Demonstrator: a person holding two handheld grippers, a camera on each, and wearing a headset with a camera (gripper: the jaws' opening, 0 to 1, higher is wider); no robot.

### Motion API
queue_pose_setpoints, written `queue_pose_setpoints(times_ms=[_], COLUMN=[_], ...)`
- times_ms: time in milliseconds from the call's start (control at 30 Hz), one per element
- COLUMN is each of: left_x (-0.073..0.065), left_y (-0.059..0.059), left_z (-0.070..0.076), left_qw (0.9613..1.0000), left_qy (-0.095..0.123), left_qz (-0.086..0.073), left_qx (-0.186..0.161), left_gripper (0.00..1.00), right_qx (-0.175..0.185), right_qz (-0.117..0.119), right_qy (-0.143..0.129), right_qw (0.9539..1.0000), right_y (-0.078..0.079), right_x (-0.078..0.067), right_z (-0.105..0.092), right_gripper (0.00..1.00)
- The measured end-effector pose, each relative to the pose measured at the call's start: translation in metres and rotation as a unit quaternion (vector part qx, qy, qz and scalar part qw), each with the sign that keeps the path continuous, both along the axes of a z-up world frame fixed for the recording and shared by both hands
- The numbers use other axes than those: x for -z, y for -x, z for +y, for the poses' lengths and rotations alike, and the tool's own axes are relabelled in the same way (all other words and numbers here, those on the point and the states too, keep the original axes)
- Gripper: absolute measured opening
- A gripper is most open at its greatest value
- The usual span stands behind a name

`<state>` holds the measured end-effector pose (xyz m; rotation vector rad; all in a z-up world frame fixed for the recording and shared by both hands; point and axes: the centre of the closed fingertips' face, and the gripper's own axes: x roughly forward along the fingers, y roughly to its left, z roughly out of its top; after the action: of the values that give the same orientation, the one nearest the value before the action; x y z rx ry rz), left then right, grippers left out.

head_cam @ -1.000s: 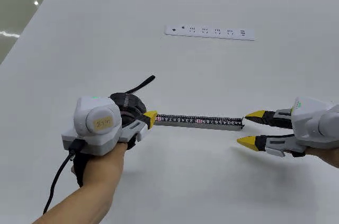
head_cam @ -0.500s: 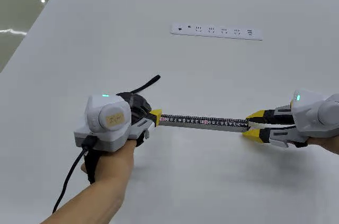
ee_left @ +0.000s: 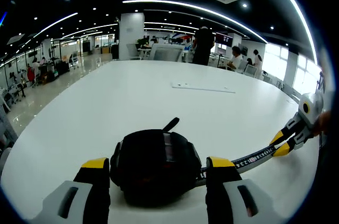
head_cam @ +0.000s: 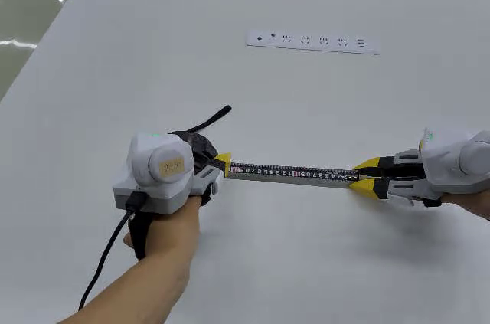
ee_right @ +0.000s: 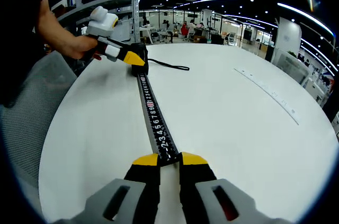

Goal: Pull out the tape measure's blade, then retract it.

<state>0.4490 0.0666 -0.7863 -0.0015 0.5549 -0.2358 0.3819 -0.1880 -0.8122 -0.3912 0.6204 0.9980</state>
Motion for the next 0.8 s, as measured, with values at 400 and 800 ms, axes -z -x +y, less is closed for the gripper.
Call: queue_pose_setpoints(times_ms=[400,800], left_x=[-0.0007,0.0052], left_y=[-0.0007,0.0009], left_z=[0.0024,0.0036], left_qw=[0.9999,0.9993], left_qy=[0.003,0.018], left_qz=[-0.002,0.018], left_qx=[-0.012,-0.028], left_gripper=[0.69,0.65], right_qx=[-0.003,-0.005], right_qz=[0.001,-0.001], right_qy=[0.002,0.007], right_qw=[1.0000,1.0000], right_y=[0.0010,0.0009], right_x=[0.0004,0.0004], right_z=[-0.0004,0.0002], right_gripper=[0.11,0.11])
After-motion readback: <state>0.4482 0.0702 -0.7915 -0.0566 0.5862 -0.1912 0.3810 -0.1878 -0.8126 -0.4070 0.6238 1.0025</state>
